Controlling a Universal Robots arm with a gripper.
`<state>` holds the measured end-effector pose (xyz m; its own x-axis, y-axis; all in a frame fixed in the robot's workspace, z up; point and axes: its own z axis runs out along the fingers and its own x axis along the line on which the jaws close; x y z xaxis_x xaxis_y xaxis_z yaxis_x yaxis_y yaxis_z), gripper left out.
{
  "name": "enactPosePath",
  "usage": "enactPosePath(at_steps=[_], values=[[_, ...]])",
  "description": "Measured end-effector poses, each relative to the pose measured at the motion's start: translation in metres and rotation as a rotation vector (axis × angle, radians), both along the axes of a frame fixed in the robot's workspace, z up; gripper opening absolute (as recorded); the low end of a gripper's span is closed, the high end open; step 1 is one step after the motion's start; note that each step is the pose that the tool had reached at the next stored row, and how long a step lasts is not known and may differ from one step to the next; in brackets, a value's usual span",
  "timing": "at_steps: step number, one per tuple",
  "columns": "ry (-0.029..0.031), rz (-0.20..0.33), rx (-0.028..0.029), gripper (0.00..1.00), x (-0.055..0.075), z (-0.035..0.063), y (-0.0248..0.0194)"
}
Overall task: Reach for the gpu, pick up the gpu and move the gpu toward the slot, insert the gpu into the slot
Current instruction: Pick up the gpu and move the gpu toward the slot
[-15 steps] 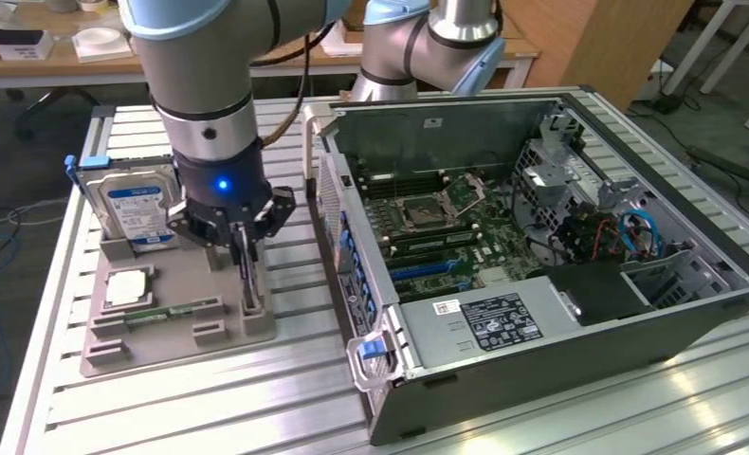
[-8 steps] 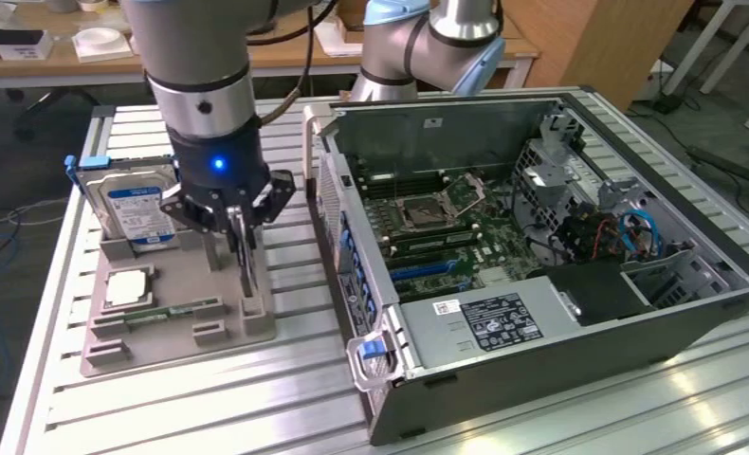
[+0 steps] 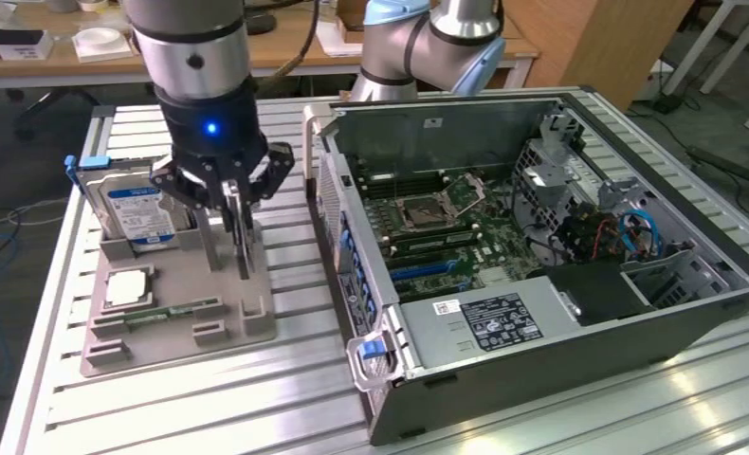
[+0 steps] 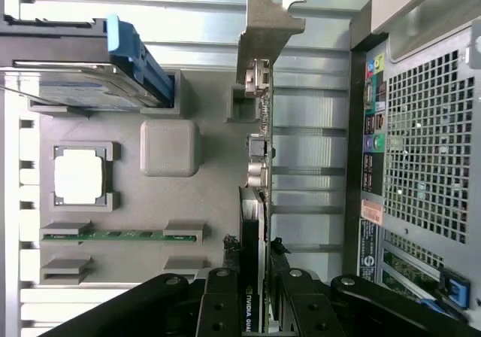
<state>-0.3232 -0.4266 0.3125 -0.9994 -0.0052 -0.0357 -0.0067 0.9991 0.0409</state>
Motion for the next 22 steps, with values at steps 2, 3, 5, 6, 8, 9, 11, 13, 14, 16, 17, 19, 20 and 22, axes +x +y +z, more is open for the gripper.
enactPosePath(at_steps=[2,3,5,6,8,9,11,13,14,16,17,19,20,22], values=[[-0.0001,0.0,0.0001,0.25,0.0,0.0089,0.0],[0.0,0.0,0.0,0.25,0.0,0.0135,0.0],[0.0,0.0,-0.0002,0.25,0.0,0.0225,0.0],[-0.0001,0.0,-0.0003,0.25,0.0,0.0272,0.0],[0.0,0.0,-0.0021,0.25,0.0,0.0362,-0.0001],[-0.0001,0.0,-0.0088,0.25,0.0,0.0385,0.0],[-0.0003,0.0,-0.0264,0.25,0.0,0.0419,0.0],[0.0001,0.0,-0.0488,0.25,0.0,0.0447,0.0],[0.0,0.0,-0.0586,0.25,0.0,0.0467,0.0],[0.0,0.0,-0.0671,0.25,0.0,0.0537,0.0003],[-0.0001,0.0,-0.0699,0.25,0.0,0.0578,0.0006],[0.0,0.0,-0.075,0.25,0.0,0.0665,0.0011],[0.0,-0.001,-0.0773,0.25,0.0,0.071,0.0014],[-0.0001,-0.001,-0.0839,0.25,0.0,0.079,0.0016]])
